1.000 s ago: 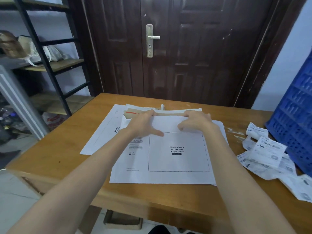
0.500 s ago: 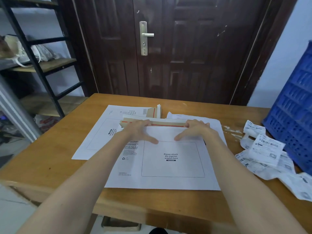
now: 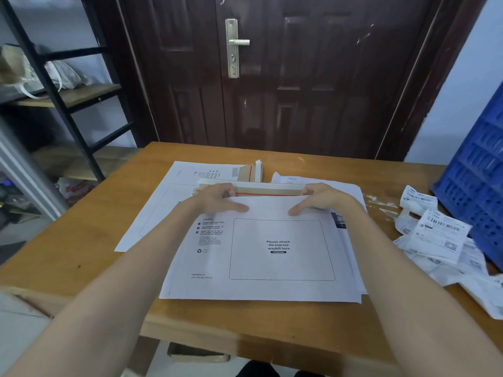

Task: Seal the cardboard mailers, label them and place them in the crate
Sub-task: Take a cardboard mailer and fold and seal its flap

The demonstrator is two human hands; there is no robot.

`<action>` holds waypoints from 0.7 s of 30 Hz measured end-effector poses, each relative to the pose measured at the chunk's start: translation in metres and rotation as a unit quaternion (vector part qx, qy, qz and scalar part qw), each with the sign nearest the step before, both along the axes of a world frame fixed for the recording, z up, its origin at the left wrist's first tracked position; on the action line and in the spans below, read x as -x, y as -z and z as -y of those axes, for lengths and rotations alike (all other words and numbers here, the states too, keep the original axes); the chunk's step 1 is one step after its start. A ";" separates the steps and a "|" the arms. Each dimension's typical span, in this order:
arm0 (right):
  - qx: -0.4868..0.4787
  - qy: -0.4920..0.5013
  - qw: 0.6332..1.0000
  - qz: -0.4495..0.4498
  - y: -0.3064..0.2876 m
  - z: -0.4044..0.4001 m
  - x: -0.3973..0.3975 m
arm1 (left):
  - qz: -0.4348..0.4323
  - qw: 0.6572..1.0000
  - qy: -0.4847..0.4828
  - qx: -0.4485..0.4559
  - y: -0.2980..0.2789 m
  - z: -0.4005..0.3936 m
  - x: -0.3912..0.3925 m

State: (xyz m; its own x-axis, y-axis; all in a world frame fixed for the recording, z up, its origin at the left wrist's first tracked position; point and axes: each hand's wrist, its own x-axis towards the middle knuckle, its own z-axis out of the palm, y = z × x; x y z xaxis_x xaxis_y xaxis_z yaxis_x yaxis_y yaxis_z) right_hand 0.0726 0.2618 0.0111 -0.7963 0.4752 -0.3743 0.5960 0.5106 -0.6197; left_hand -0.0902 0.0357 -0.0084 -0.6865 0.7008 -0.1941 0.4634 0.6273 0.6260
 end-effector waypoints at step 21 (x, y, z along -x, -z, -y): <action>0.022 0.041 0.995 -0.091 0.028 -0.016 -0.002 | -0.001 1.000 -0.008 0.003 -0.001 0.003 0.016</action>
